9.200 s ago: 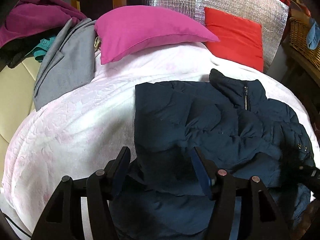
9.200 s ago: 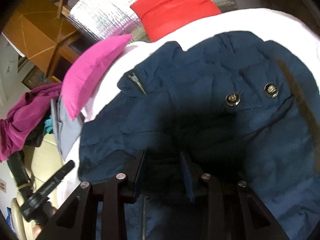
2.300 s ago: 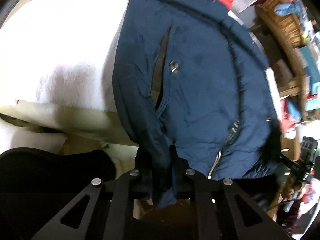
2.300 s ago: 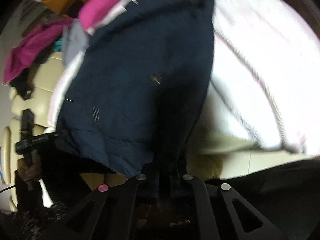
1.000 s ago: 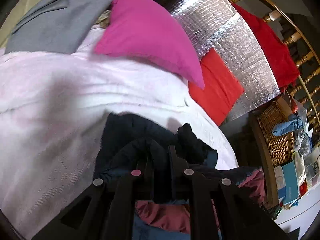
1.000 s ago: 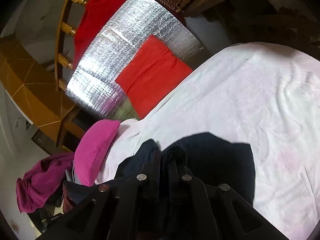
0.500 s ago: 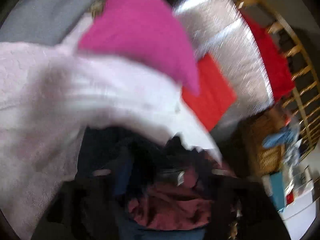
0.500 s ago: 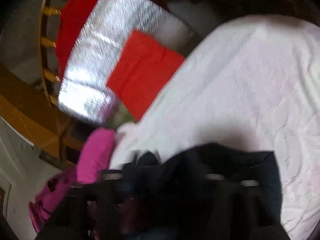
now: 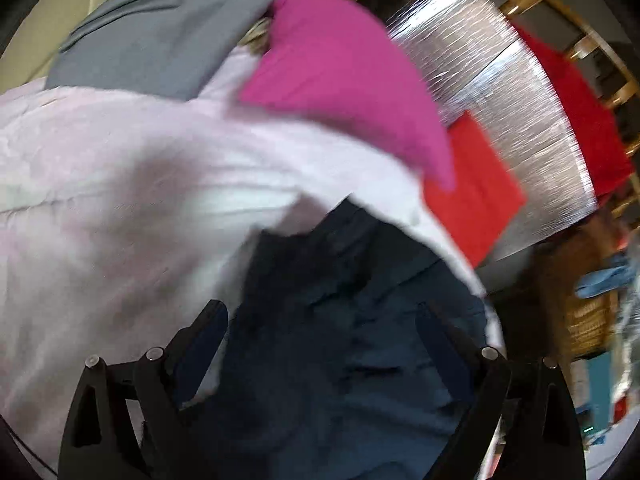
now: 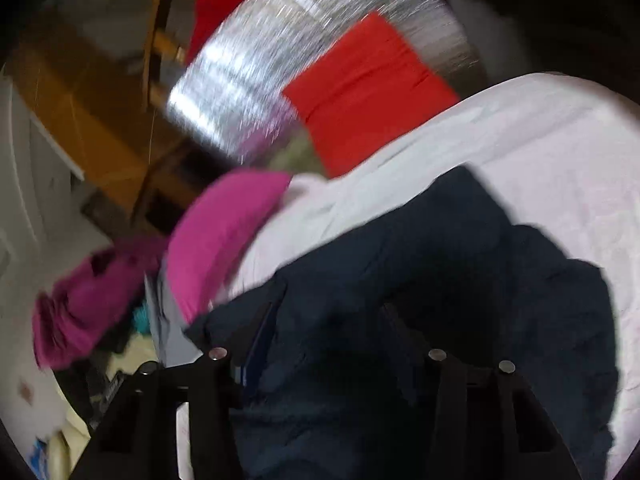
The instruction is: Fold large clothes
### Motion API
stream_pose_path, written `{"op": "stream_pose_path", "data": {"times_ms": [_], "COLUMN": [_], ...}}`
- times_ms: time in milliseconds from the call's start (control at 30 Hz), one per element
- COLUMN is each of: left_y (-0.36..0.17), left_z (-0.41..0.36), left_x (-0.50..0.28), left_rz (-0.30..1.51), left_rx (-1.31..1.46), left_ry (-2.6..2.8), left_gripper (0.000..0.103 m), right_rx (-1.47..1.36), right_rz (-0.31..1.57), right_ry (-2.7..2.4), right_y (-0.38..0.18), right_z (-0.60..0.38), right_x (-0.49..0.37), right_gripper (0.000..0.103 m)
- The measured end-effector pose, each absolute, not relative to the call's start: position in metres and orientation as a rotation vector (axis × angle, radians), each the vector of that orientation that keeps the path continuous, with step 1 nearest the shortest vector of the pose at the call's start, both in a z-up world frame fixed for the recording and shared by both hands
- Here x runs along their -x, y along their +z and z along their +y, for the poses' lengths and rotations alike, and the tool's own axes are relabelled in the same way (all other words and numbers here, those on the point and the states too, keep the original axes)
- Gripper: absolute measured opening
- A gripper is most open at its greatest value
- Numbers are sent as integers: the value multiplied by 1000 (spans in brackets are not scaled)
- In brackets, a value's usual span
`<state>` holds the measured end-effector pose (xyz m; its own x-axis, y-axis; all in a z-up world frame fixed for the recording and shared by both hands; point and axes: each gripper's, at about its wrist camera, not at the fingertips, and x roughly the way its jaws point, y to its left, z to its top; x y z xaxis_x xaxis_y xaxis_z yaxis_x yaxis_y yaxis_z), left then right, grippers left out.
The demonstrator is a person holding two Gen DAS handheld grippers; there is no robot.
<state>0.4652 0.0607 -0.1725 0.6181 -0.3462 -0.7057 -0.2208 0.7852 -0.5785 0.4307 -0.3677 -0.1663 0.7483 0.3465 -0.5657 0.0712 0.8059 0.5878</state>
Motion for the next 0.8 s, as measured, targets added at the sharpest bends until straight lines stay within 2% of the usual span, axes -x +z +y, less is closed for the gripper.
{"op": "stream_pose_path", "data": {"times_ms": [233, 400, 567, 700, 767, 800], "left_y": [-183, -193, -189, -184, -184, -185], "left_z": [48, 48, 63, 73, 81, 85], "left_x": [-476, -485, -484, -478, -475, -477], "left_rz": [1046, 1129, 1127, 1118, 1117, 1114], "left_rx": [480, 384, 432, 428, 421, 419], "left_ry": [96, 119, 116, 130, 138, 148], "left_gripper": [95, 95, 95, 95, 95, 95], "right_rx": [-390, -378, -486, -530, -462, -415], "right_rz": [885, 1087, 1048, 866, 871, 891], "right_ry": [240, 74, 33, 160, 240, 270], "right_y": [-167, -227, -221, -184, -175, -174], "right_z": [-275, -262, -281, -274, -251, -238], "right_x": [-495, -556, -551, -520, -517, -516], "right_gripper": [56, 57, 56, 55, 44, 41]}}
